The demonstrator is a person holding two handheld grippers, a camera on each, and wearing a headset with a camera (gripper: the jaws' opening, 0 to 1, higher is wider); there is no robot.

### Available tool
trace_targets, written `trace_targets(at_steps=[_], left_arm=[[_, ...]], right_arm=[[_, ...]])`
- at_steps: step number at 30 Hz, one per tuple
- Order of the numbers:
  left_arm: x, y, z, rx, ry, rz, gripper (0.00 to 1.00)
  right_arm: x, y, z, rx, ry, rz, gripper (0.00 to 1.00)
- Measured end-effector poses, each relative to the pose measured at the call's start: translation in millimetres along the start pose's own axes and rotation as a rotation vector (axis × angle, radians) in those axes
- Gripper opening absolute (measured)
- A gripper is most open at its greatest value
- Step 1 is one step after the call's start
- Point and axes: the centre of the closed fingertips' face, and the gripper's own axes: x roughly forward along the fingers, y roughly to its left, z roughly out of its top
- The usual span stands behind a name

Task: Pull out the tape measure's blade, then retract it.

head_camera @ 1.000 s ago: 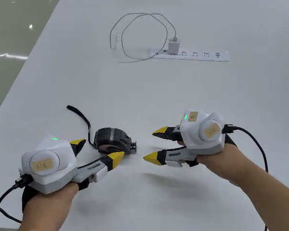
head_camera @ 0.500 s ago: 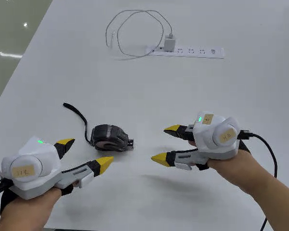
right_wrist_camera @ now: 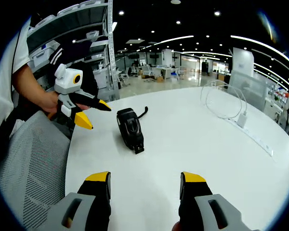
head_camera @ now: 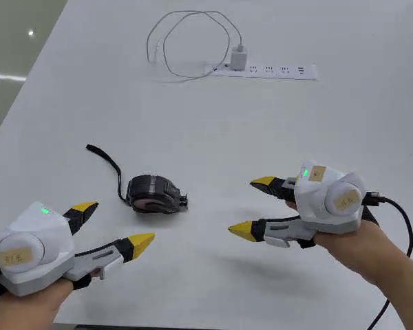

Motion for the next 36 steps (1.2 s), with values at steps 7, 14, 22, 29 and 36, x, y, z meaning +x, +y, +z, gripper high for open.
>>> trace_targets(at_steps=[7, 14, 22, 29, 36], left_arm=[[-4.1, 0.6, -1.8, 0.014, 0.006, -0.018, 0.72], [-9.9, 0.6, -4.3, 0.028, 0.008, -0.04, 0.74], [-16.9, 0.2, -6.4, 0.043, 0.012, -0.065, 0.77], [-22.3, -2.7, -8.1, 0.052, 0.012, -0.084, 0.8], [-27.3, -4.0, -13.0, 0.056, 0.02, -0.097, 0.84]], right_arm=[[-12.4, -2.4, -7.0, 0.035, -0.005, -0.025, 0.58], [-24.6, 3.0, -14.9, 0.041, -0.004, -0.039, 0.61], [-40.6, 2.1, -23.1, 0.049, -0.007, -0.069, 0.67], [-50.1, 6.2, -28.5, 0.057, -0.005, -0.079, 0.7], [-59.7, 9.2, -33.2, 0.068, -0.006, -0.092, 0.75]])
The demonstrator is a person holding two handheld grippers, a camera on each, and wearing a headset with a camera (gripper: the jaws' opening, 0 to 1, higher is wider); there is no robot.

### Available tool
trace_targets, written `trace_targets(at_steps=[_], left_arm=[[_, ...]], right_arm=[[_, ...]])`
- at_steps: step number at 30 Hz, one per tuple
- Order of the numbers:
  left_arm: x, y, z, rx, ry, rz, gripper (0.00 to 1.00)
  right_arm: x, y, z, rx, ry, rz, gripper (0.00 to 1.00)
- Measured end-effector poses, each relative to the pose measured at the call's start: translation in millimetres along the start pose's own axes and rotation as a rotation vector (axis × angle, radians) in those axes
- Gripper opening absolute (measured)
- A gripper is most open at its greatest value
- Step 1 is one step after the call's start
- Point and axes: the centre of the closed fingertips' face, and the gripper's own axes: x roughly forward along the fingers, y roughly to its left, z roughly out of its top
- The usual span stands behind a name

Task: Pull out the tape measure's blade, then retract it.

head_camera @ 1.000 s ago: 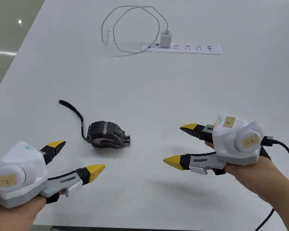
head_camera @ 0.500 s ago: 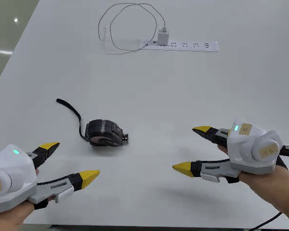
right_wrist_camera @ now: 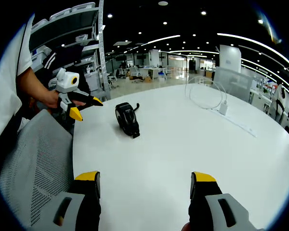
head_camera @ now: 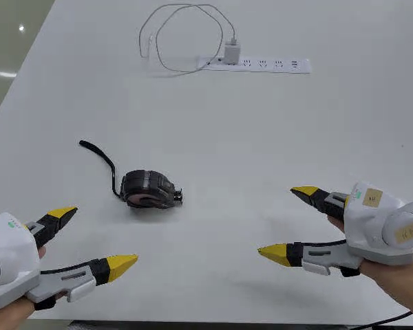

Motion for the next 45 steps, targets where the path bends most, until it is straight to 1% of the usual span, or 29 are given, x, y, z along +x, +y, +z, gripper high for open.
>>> trace_targets(at_steps=[7, 13, 21, 27, 30, 35, 40, 45], left_arm=[[-3.9, -1.0, -5.6, 0.0, 0.012, -0.009, 0.85], [-8.1, 0.5, -11.7, 0.025, 0.029, -0.012, 0.86], [-10.6, 0.7, -13.7, 0.032, 0.04, -0.014, 0.87], [-13.6, -0.3, -15.0, 0.035, 0.044, -0.019, 0.88], [-15.5, -0.6, -17.1, 0.046, 0.054, -0.023, 0.89], [-18.3, 1.7, -18.8, 0.055, 0.062, -0.025, 0.91], [-20.4, 1.1, -19.6, 0.08, 0.069, -0.028, 0.93], [-21.3, -0.3, -21.5, 0.09, 0.077, -0.036, 0.94]], right_arm=[[-8.5, 4.2, -10.0, 0.002, 0.02, -0.005, 0.79], [-18.6, 4.9, -17.7, 0.02, 0.027, -0.018, 0.83], [-30.3, 8.5, -28.7, 0.045, 0.04, -0.03, 0.86], [-35.4, 9.8, -32.2, 0.05, 0.042, -0.039, 0.88], [-38.4, 10.3, -33.4, 0.055, 0.043, -0.045, 0.89], [-41.9, 12.4, -34.9, 0.056, 0.042, -0.049, 0.9], [-45.3, 13.9, -38.5, 0.061, 0.05, -0.049, 0.93], [-48.5, 14.0, -43.0, 0.057, 0.063, -0.051, 0.95]])
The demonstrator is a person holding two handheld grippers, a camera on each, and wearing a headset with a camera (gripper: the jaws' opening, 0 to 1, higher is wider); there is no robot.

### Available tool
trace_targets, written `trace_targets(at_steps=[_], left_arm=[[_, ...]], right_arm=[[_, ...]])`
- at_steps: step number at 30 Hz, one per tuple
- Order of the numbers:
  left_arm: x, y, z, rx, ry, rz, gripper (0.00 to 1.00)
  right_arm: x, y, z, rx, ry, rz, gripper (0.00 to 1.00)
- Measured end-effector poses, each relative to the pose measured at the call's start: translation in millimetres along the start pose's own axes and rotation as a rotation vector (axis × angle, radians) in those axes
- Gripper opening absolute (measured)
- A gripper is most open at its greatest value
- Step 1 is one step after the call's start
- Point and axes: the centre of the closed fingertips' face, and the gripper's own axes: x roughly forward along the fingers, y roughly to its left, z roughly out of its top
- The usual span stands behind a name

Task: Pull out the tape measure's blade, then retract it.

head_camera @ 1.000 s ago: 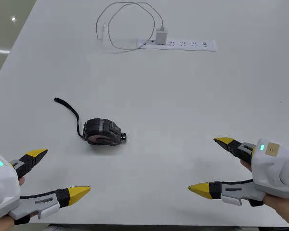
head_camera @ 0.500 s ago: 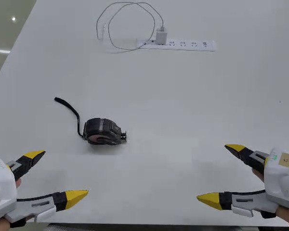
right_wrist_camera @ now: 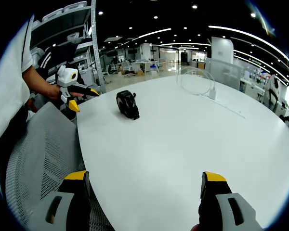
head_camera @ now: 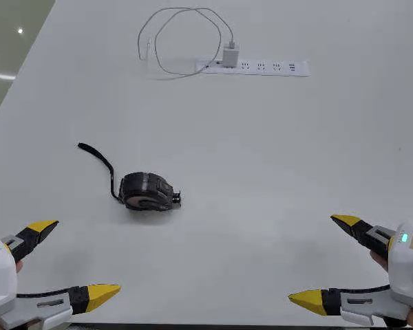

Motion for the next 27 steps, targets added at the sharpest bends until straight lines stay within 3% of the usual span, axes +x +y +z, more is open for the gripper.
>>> trace_targets(at_steps=[5, 27], left_arm=[[-0.6, -0.9, -2.8, 0.013, 0.01, -0.005, 0.96], [-2.0, -0.7, -5.4, 0.012, 0.015, -0.008, 0.99]], right_arm=[[-0.7, 2.6, -3.9, -0.009, 0.012, 0.005, 0.99], [-4.2, 5.0, -10.7, 0.01, 0.012, -0.011, 0.99]])
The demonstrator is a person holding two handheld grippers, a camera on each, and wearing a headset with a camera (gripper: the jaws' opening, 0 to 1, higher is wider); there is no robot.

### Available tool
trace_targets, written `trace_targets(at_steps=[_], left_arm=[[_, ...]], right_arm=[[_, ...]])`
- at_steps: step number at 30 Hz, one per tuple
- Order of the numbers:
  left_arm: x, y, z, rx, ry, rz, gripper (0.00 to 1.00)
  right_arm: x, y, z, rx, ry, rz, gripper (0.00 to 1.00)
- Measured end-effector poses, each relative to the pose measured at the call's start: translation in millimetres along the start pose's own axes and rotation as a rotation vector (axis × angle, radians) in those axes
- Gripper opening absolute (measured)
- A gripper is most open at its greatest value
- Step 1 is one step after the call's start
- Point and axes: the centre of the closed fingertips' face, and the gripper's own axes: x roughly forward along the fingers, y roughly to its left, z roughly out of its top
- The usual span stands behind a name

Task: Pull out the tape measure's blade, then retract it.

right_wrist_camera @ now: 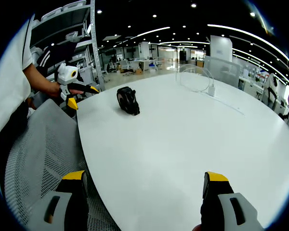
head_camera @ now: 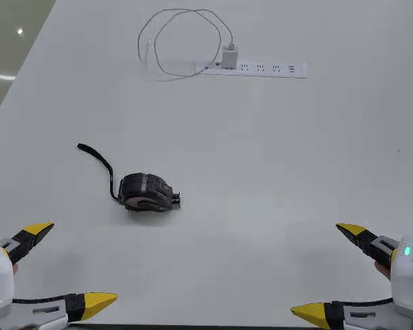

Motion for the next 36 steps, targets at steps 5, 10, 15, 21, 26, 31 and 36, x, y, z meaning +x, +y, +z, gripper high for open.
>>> trace_targets(at_steps=[5, 10, 15, 21, 26, 31, 36], left_arm=[[-0.2, 0.9, 1.6, 0.005, -0.006, 0.006, 0.99], [0.3, -0.3, 2.0, 0.004, -0.008, 0.003, 0.99], [-0.2, -0.3, 1.4, -0.003, -0.008, 0.002, 0.99], [-0.8, -0.6, 1.7, 0.0, -0.008, 0.003, 0.99], [-0.3, -2.7, 2.4, -0.001, -0.011, -0.001, 0.99], [-0.8, -1.7, 2.4, -0.001, -0.011, 0.0, 0.98], [-0.7, -2.7, 2.7, -0.005, -0.011, -0.001, 0.98]], right_arm=[[-0.2, 0.0, 0.1, 0.001, -0.001, -0.002, 0.99], [0.0, 0.5, 0.1, 0.0, 0.0, -0.003, 0.99], [-0.2, 1.1, 0.2, 0.001, -0.001, -0.005, 0.99], [-0.6, 0.9, 0.1, -0.001, 0.0, -0.007, 0.99], [-1.1, 1.2, 1.4, 0.002, -0.004, -0.009, 0.99], [-1.0, 1.5, 0.7, 0.002, -0.004, -0.009, 0.99], [-0.6, 2.4, 0.1, 0.005, -0.002, -0.009, 0.99]])
